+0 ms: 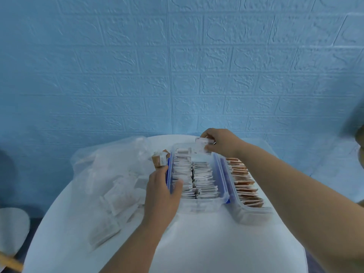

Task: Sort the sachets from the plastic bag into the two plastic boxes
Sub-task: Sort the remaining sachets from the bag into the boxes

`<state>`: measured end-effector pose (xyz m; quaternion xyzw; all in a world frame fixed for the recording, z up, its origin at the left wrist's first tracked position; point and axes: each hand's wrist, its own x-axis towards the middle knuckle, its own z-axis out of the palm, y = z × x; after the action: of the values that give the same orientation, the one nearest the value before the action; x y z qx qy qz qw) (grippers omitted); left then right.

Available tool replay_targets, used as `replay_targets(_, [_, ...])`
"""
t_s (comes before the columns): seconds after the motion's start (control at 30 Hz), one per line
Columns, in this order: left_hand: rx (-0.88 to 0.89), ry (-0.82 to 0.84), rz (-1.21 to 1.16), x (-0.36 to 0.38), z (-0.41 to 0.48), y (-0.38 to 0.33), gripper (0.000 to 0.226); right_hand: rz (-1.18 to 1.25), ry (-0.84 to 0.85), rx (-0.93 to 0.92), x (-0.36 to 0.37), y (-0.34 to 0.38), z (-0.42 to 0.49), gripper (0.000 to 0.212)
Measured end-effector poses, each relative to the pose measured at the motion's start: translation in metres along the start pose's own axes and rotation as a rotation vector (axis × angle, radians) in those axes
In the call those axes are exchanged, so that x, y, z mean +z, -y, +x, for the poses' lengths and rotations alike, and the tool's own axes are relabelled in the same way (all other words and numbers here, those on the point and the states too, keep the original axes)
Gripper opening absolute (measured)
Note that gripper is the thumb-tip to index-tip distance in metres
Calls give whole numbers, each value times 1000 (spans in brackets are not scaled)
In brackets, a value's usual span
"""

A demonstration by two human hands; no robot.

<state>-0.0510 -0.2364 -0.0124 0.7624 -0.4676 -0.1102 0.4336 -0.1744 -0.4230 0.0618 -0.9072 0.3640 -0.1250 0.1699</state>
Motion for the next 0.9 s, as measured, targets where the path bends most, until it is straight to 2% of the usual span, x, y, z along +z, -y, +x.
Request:
replay_targets(0.1, [-61,-2,-39,12,-3,11,64,-105,43,-20,11,-5,10,30])
replay_targets(0.33, [-82,-2,-56,17,-5,12,64,-317,104,-51,26,-4,23,33])
replay_targets(0.57, [-88,-20,-62,16,-7,10,45,-457,203,-51,32,-1,36,31])
replay_targets(0.73, [-78,-32,-65,17,-7,11,46,-463,270,-100,25,-2,41,32])
replay_targets(0.9, [-84,-28,-52,19,-5,11,46,-363,376,-98,16,-2,42,35])
